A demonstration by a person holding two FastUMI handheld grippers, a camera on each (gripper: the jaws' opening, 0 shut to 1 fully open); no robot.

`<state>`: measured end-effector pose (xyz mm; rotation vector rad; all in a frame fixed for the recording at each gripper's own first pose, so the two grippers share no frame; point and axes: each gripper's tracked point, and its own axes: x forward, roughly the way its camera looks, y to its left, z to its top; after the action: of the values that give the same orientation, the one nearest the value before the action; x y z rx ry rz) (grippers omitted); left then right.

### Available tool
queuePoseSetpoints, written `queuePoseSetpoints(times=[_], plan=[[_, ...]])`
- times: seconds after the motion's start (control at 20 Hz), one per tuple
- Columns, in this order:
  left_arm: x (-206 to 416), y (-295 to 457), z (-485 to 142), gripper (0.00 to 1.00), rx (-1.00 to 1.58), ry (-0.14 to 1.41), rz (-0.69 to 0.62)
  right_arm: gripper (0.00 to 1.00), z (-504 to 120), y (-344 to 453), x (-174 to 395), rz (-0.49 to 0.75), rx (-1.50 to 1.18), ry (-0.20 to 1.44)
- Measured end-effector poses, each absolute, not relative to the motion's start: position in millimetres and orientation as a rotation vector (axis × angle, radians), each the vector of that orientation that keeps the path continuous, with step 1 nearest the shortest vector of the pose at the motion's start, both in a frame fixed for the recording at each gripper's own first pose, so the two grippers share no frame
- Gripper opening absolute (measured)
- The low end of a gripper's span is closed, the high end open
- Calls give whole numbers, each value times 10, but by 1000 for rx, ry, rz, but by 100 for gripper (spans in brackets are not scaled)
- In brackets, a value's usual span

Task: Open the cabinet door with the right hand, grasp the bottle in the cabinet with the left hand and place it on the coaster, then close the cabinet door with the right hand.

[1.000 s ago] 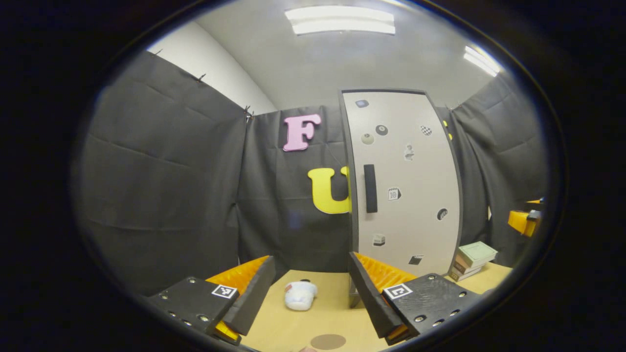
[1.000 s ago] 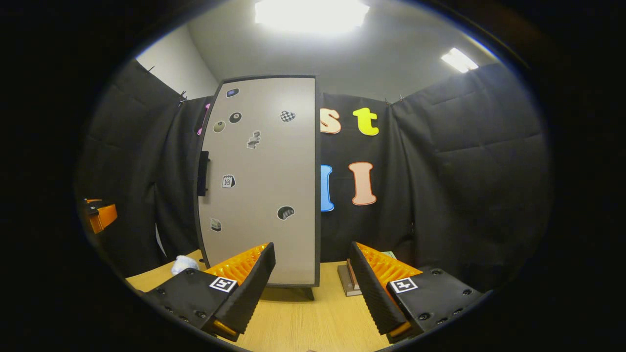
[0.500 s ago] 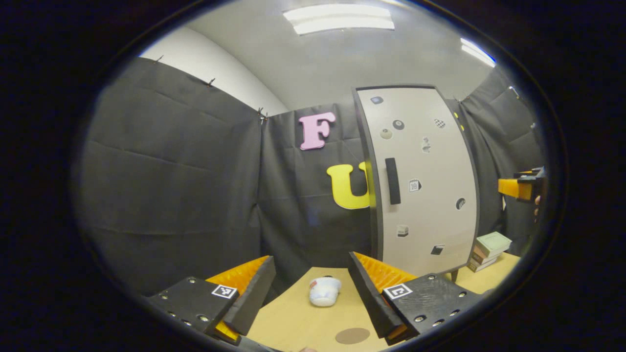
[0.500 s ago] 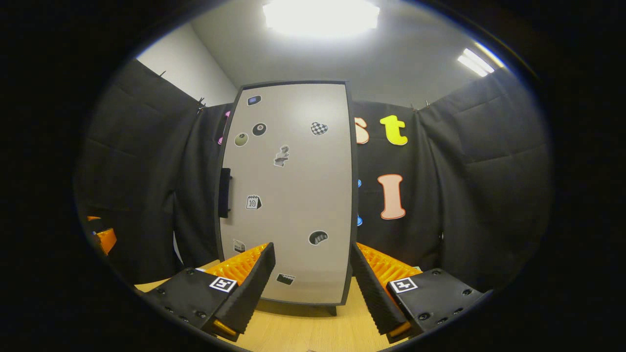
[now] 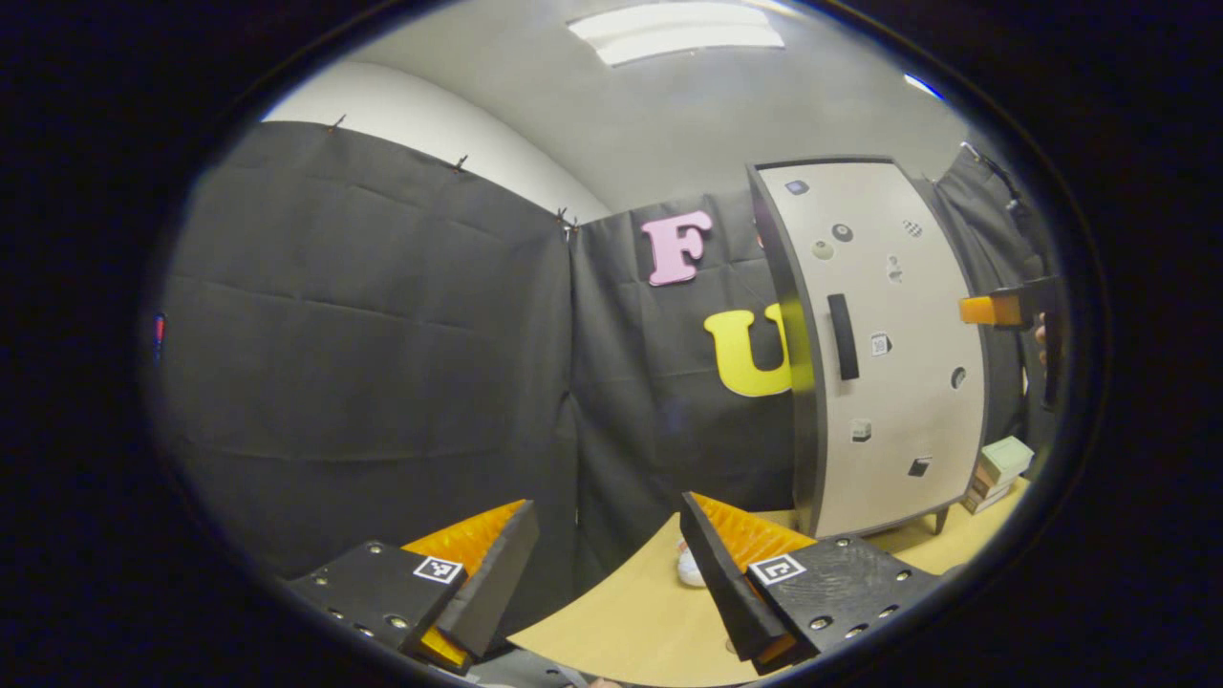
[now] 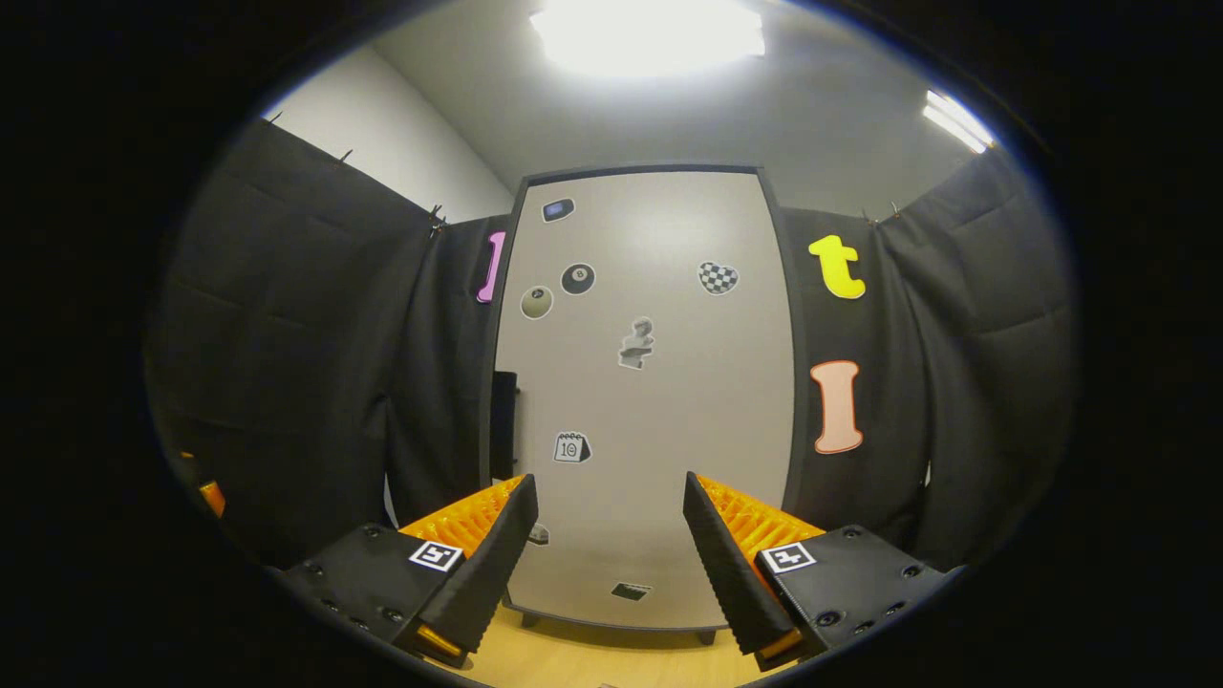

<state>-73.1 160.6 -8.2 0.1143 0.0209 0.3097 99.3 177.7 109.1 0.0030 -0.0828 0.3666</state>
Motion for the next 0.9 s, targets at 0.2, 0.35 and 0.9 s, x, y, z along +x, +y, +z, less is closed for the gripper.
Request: queuePoseSetpoints(times=[0.2,0.35,0.9], plan=[[-908,1885,-164,89,120,41,363,98,1218,2104,1203,393,13,-78],[-994,2097,-232,89,123,57,402,98,1240,2405,1319,432,50,-46],[-1252,2689,-320,93,124,84,486,97,1191,3248,1815,463,27,30]])
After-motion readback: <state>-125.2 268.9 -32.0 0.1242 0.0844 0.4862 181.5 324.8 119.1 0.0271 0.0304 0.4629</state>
